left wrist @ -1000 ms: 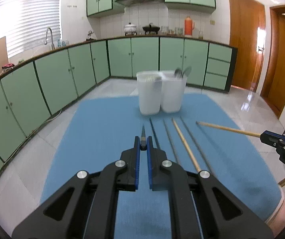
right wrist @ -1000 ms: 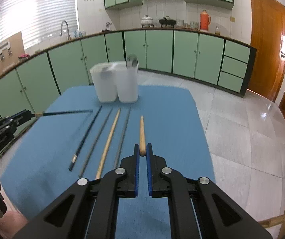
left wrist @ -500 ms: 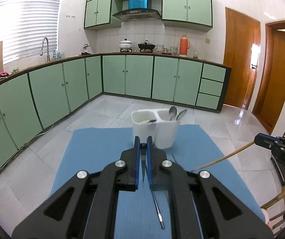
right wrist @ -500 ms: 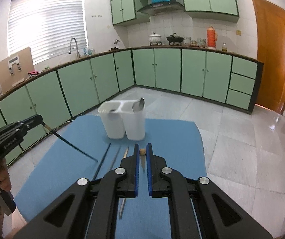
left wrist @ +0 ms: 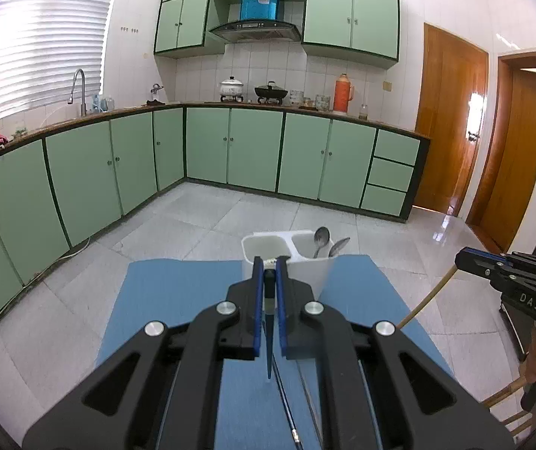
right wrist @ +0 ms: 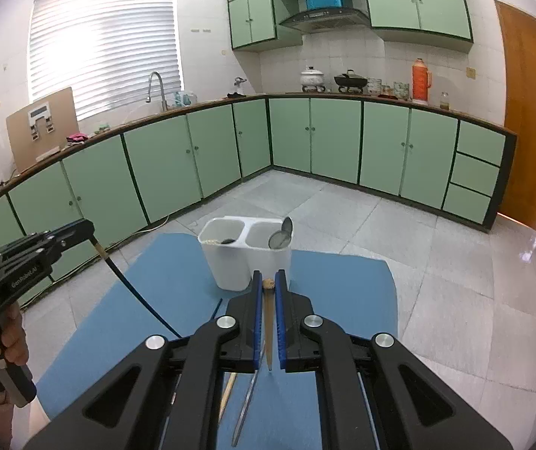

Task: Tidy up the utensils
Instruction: 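Carry both held chopsticks over the white caddy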

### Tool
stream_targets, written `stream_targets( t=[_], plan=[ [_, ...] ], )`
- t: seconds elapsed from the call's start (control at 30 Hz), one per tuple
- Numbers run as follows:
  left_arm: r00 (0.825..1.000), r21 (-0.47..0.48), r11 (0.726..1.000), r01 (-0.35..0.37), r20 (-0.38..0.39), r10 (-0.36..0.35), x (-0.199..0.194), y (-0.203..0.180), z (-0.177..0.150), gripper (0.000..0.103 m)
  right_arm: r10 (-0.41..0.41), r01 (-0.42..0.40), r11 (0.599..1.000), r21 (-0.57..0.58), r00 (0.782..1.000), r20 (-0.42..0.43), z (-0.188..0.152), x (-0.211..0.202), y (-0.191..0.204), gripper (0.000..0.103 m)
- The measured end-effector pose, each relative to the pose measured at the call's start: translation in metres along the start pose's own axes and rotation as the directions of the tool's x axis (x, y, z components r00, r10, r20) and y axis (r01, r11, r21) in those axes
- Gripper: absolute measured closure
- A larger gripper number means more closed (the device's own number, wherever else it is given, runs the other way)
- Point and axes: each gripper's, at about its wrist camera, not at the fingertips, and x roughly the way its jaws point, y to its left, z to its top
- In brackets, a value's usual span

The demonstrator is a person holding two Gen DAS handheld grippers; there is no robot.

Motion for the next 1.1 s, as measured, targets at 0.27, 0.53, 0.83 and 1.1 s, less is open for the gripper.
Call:
stream_targets(
  t=[0.27, 0.53, 0.83, 1.1],
  plan=[
    [0.999, -0.006, 1.0, 0.005, 0.037, -0.004, -0.002, 0.001, 0.016, 0.097, 0.008, -0.007, 0.999, -0.036, 1.0, 0.02, 0.014, -0.001, 0.004, 0.096],
    [0.989, 0.012, 1.0, 0.015, 0.144, -0.017, -0.012, -0.006, 0.059, 0.097, 0.03, -0.024, 0.998, -0.053, 0.993, 0.113, 0.059, -0.014, 0.008, 0.096],
    [0.962, 0.014, 1.0, -0.013, 0.274, 0.009, 0.003, -0.023, 0.112, 0.097, 0.05, -0.044, 0.999, -0.029, 0.973, 0.223, 0.118, -0.011, 0.006, 0.096],
    [0.956, -0.021, 0.999, -0.038, 0.289, 0.042, 0.062, -0.02, 0.125, 0.097, 0.026, -0.024, 1.0, -0.012, 0.976, 0.216, 0.138, 0.043, 0.004, 0.096]
  ],
)
